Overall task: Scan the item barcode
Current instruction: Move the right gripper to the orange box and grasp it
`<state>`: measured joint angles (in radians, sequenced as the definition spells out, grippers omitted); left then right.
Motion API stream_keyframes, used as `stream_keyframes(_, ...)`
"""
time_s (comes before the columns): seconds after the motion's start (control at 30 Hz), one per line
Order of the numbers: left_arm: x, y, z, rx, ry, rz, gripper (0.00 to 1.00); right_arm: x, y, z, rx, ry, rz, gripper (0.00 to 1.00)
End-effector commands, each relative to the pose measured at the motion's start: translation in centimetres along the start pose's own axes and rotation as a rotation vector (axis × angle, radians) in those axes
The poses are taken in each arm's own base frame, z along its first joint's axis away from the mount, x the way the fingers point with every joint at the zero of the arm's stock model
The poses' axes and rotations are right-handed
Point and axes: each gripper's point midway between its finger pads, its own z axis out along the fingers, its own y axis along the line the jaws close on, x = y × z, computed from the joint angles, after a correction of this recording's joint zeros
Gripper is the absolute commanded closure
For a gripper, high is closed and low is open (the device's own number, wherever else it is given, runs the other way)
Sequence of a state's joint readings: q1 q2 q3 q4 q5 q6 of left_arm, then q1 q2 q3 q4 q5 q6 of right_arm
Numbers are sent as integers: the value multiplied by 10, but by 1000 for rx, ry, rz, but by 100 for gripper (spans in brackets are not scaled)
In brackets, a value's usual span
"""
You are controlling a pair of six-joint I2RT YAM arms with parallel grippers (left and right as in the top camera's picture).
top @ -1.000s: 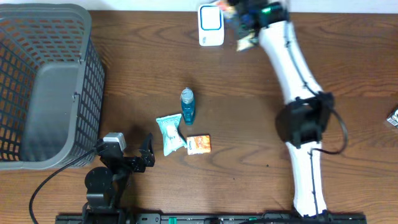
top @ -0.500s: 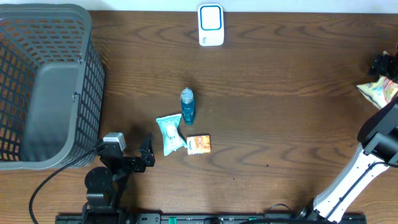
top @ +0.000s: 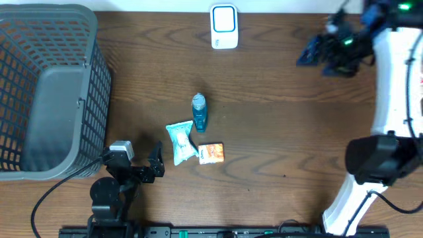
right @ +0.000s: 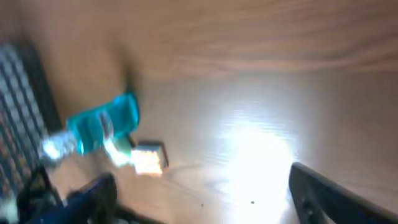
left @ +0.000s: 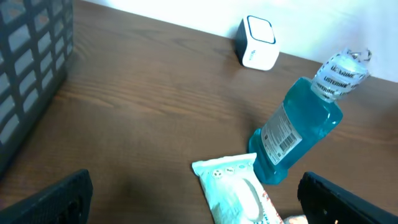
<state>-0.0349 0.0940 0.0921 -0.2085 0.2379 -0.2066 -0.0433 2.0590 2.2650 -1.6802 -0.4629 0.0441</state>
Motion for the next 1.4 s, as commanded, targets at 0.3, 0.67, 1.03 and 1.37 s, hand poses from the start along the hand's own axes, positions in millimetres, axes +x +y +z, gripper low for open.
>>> stream_keyframes(0.3,12,2,2,-1,33,-3,2,138,97,183,-7,455,-334,25)
stream_keyframes(0.67,12,2,2,-1,33,-2,2,172,88,263,80,397,-354,20)
stream_keyframes(1.03,12,2,2,-1,33,-3,2,171,64,287,195,329,-296,61)
stream_keyframes(1.37,12,2,2,-1,33,-3,2,193,60,282,228,403,-296,99)
